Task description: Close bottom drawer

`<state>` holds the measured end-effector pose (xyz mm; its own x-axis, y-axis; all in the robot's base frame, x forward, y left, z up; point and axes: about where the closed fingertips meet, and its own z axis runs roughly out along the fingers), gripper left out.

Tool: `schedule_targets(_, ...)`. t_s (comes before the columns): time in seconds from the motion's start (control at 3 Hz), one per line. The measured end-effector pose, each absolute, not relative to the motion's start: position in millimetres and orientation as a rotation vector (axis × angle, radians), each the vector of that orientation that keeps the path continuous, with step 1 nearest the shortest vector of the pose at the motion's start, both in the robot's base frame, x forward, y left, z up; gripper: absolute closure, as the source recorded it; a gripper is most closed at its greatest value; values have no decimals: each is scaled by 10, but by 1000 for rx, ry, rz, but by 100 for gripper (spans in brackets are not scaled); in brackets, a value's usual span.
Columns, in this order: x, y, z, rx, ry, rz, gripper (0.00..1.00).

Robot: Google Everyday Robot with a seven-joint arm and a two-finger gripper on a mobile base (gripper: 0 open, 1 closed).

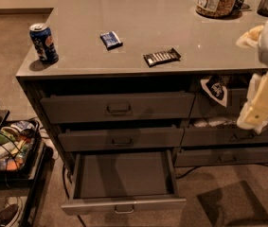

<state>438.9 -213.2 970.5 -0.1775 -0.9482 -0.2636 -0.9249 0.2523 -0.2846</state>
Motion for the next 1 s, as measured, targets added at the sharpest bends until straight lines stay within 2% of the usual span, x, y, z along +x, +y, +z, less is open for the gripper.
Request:
schedule_targets(0.67,4020,-1768,8748,-1651,1889,153,0)
schedule_targets(1.0,4060,-1744,8844,-1578,1812,122,0)
